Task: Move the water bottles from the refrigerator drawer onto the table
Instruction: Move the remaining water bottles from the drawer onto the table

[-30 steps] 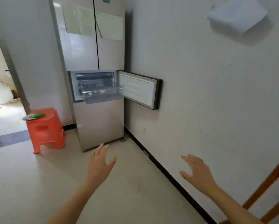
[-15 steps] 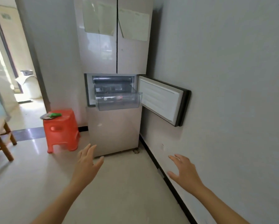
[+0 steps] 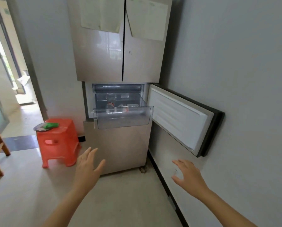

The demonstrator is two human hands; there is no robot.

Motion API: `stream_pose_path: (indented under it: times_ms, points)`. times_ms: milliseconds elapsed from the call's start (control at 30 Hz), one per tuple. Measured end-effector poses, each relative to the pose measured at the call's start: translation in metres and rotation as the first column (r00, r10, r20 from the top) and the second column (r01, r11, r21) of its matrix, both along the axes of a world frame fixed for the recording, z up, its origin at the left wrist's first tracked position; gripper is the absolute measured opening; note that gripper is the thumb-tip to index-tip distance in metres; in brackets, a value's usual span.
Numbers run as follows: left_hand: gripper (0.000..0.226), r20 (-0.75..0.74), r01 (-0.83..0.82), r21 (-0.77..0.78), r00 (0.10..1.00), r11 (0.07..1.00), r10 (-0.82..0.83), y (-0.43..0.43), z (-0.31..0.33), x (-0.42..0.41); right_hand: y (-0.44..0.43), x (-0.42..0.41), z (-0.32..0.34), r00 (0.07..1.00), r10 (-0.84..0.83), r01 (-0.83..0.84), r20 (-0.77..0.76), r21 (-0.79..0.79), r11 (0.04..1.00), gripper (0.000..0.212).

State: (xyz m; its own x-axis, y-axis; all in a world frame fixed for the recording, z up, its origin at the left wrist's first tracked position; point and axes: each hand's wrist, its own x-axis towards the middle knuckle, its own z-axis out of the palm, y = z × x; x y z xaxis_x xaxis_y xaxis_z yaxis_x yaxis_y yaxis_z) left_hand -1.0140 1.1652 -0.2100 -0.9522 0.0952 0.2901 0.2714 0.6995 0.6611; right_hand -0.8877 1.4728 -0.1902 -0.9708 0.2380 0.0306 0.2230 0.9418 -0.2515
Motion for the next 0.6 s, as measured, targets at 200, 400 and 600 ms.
stream_pose_path:
  times_ms: [200,400,600]
  points:
    - [0.049,0.026,-0.053,-0.026,0.998,0.998,0.054,0.022,-0.005,-0.078,0.019,-0.116,-0.006,0.996,0.081,-0.084,-0.041,-0.077,0.993,0.060]
    - [0.046,-0.065,-0.117,-0.005,0.991,0.993,0.116,0.064,0.027,-0.173,0.053,-0.250,0.015,0.968,0.183,-0.203,-0.172,-0.108,0.973,0.058]
    - [0.043,-0.050,-0.187,0.036,0.981,0.982,0.189,0.099,0.051,-0.253,0.081,-0.376,0.047,0.920,0.257,-0.307,-0.296,-0.139,0.941,0.053]
